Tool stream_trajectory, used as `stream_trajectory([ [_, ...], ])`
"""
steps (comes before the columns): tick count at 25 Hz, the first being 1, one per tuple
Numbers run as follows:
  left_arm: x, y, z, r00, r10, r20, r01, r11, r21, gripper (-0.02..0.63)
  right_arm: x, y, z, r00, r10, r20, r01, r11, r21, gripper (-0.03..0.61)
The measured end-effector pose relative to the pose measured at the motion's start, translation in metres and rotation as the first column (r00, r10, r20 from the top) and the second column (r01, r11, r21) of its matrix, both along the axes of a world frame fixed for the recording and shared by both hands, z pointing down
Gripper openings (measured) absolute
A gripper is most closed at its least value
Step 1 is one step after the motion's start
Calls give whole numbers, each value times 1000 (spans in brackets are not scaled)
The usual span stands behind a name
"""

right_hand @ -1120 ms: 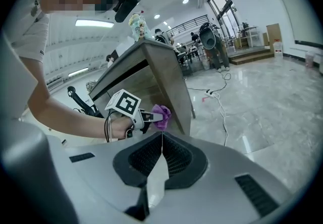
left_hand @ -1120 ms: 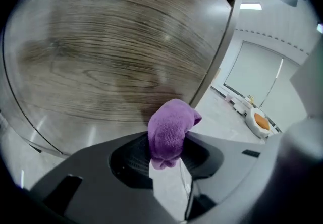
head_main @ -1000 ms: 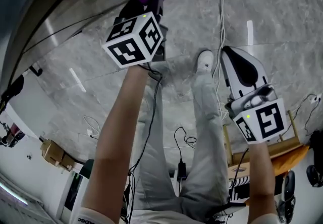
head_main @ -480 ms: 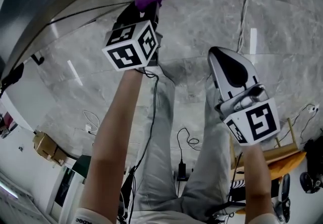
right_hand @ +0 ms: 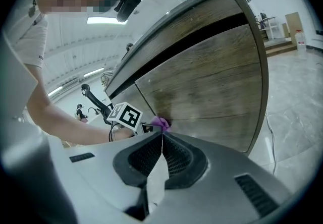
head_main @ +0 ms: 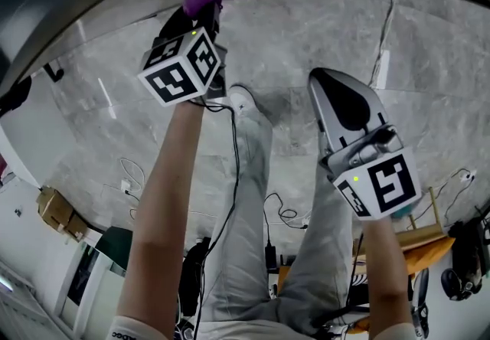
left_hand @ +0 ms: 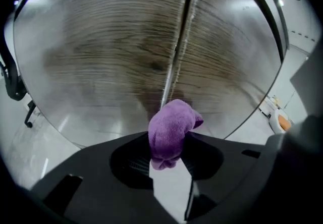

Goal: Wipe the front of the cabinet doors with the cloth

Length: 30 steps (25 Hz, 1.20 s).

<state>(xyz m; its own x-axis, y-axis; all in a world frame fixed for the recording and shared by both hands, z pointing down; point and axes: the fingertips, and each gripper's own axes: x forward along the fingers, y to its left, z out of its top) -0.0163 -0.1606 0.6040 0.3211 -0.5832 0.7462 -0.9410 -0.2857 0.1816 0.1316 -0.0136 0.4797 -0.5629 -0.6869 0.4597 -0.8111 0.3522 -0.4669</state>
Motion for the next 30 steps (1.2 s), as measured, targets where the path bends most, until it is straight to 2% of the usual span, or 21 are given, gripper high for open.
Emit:
stream_trajectory([
  [6, -9, 6, -6, 997, -72, 8, 72, 997, 22, 147, 3, 9, -7, 1000, -28, 7, 28, 1000, 9, 28],
  [8, -3, 15, -5, 995, -96, 0, 96, 995, 14, 147, 14, 16, -9, 999, -35, 6, 35, 999, 10, 28],
  [10, 16, 25, -2, 996, -87, 5, 87, 996, 4, 147, 31, 24, -9, 999, -36, 2, 36, 999, 6, 28],
  [16, 126, 59, 17, 998, 55, -15, -56, 997, -50, 147, 108, 52, 2, 999, -14, -31, 13, 1000, -23, 28],
  [19, 186, 73, 31, 991, 134, -30, -136, 988, -75, 147, 150, 64, 12, 999, 19, -40, -21, 999, -38, 28],
  [26, 304, 73, 88, 967, 243, -74, -251, 960, -128, 147, 252, 72, 57, 989, 136, -51, -140, 987, -77, 28],
  [28, 322, 66, 93, 967, 241, -84, -250, 960, -126, 147, 271, 77, 65, 985, 164, -58, -168, 982, -81, 28],
  [30, 327, 61, 91, 975, 202, -95, -213, 968, -129, 147, 282, 87, 66, 982, 176, -69, -181, 981, -75, 28],
])
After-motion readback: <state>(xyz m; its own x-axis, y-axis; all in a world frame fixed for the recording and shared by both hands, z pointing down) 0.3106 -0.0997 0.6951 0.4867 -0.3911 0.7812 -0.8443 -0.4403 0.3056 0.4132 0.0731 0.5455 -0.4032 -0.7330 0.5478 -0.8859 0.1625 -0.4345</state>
